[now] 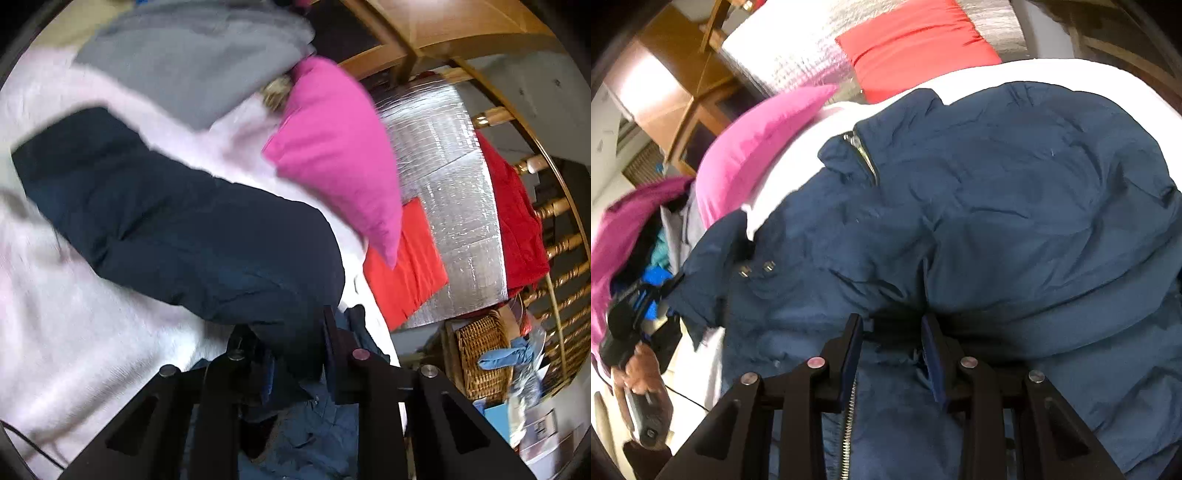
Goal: Fold large clothes
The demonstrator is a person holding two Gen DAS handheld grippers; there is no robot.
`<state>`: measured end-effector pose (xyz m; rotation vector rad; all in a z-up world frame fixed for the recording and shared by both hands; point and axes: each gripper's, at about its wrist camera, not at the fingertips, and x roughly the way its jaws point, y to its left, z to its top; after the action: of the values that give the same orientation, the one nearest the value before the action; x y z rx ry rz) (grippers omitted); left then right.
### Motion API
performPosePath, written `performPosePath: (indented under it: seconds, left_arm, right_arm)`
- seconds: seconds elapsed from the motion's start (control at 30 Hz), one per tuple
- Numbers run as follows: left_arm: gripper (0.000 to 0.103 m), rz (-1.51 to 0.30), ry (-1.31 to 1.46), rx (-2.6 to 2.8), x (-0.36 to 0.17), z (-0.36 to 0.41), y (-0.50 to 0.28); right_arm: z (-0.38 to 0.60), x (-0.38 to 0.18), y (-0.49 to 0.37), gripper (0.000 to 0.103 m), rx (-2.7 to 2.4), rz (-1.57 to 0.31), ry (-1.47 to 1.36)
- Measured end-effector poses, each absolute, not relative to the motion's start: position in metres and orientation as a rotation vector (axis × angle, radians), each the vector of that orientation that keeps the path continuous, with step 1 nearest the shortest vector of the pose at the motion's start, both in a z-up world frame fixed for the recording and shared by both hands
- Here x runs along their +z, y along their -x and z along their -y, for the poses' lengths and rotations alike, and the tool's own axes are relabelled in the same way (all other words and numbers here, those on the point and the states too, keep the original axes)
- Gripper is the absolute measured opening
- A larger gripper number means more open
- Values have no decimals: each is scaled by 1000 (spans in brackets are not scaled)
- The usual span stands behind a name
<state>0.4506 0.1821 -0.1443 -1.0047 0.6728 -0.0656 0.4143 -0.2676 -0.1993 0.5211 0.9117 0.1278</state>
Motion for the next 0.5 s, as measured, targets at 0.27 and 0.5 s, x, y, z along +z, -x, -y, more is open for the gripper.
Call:
performPosePath:
  seconds: [0.27,0.5]
  left_arm:
    - [21,-680,817,-81,-119,-157,-444]
    - [29,-884,822,-76,-168,-129,-460]
  right_arm:
    - [243,-185,-410,37,222,-848,-507]
    - [236,-200,-418,37,192,-927,-486]
